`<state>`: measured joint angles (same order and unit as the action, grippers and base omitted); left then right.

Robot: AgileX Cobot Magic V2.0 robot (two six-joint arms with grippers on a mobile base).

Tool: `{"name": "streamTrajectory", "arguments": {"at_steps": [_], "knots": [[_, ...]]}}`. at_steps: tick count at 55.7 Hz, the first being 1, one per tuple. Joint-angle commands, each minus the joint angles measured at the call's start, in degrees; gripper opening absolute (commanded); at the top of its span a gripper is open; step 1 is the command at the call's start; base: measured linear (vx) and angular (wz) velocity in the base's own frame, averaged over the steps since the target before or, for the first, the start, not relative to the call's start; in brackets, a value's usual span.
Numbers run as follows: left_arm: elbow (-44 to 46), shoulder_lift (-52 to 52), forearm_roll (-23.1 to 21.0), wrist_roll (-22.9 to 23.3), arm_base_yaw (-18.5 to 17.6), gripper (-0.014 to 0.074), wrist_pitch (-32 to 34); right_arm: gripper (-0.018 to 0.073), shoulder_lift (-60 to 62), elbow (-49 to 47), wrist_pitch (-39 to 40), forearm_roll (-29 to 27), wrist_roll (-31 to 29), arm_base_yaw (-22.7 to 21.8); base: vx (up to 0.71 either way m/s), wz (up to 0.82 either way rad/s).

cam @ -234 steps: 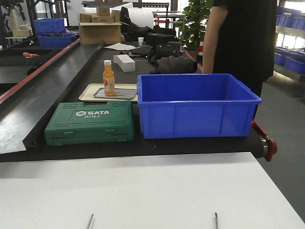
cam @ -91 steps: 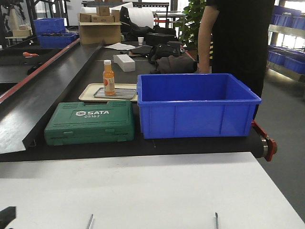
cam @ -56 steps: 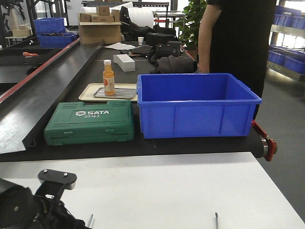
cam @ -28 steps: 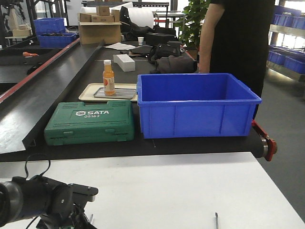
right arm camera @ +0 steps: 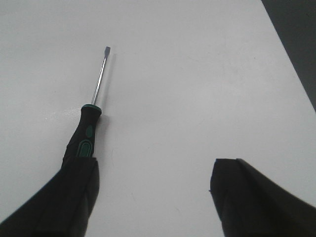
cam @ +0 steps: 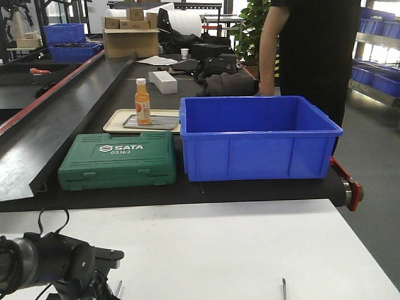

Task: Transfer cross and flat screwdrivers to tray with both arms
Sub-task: 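Lower the left gripper around the green-handled screwdriver's handle, then lower the right gripper around the other green-handled screwdriver's handle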

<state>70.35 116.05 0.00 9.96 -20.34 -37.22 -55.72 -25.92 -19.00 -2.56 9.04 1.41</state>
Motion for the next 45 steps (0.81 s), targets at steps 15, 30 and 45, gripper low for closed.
{"name": "streamTrajectory", "arguments": {"at_steps": [15,30,45], "knots": [[1.53,-1.62,-0.78,-0.26,-0.33,0.0534,-0.86,0.0551,0.21,-2.06,5.59,0.64,-0.32,-0.33,0.00,0.00],[1.53,1.22,-1.85,-0.31,-0.33,0.0534,-2.63,0.0551,-5.78,-3.83,-0.29,-0.97,-0.20,-0.33,0.00,0.00],[1.53,1.60,-1.85,-3.21,-0.33,0.0386,-2.77,0.0551,-19.33,-16.68,-10.55,-1.27,-2.99,-0.08,0.00,0.00]]}}
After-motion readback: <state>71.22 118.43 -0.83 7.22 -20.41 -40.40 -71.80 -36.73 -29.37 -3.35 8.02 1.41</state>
